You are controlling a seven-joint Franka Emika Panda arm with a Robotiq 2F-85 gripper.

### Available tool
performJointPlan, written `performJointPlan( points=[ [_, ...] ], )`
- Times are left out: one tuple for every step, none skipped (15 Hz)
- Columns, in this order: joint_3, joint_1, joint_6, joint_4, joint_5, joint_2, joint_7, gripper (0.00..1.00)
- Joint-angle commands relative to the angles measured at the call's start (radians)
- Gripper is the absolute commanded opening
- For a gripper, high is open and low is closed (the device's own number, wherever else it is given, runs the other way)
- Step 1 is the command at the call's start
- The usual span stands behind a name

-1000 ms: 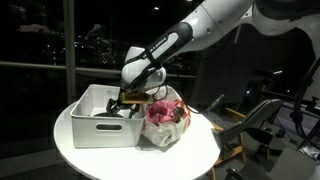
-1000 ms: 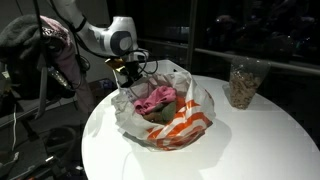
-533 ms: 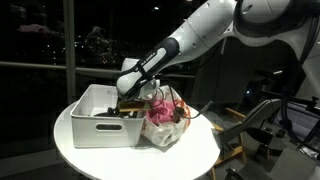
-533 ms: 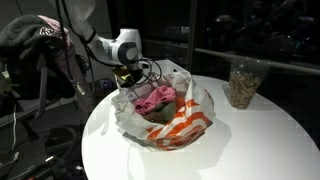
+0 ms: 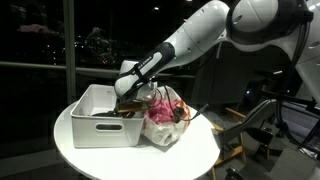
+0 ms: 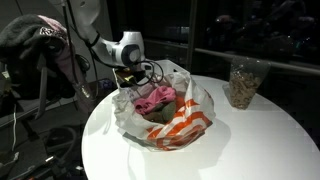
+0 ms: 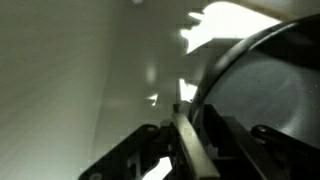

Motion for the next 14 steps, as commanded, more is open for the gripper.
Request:
performJointPlan(
  points=[
    [-0.005,0.005,-0.025,0.050,0.025,0.014,-0.001,0.02],
    [-0.003,0.004,-0.024,0.052,0.029,0.012,-0.002,0.00],
    [0.010,-0.005,-0.025,0.055,0.044,0.007,-0.012,0.01],
    [0.019,-0.011,-0.024,0.059,0.058,0.003,-0.017,0.03],
    [0.025,-0.016,-0.024,0.063,0.073,0.000,-0.018,0.02],
    [0.026,-0.017,-0.024,0.066,0.084,-0.004,-0.017,0.03],
    [0.028,-0.020,-0.022,0.067,0.095,-0.008,-0.015,0.03],
    [0.032,-0.025,-0.017,0.064,0.109,-0.017,-0.017,0.03],
    [0.034,-0.030,-0.014,0.059,0.121,-0.027,-0.017,0.02],
    [0.037,-0.036,-0.012,0.058,0.133,-0.033,-0.019,0.03],
    [0.042,-0.044,-0.012,0.059,0.147,-0.040,-0.021,0.03],
    [0.049,-0.054,-0.012,0.056,0.164,-0.049,-0.025,0.02],
    [0.054,-0.063,-0.008,0.051,0.178,-0.061,-0.028,0.02],
    [0.058,-0.071,-0.002,0.042,0.190,-0.076,-0.030,0.02]
  ],
)
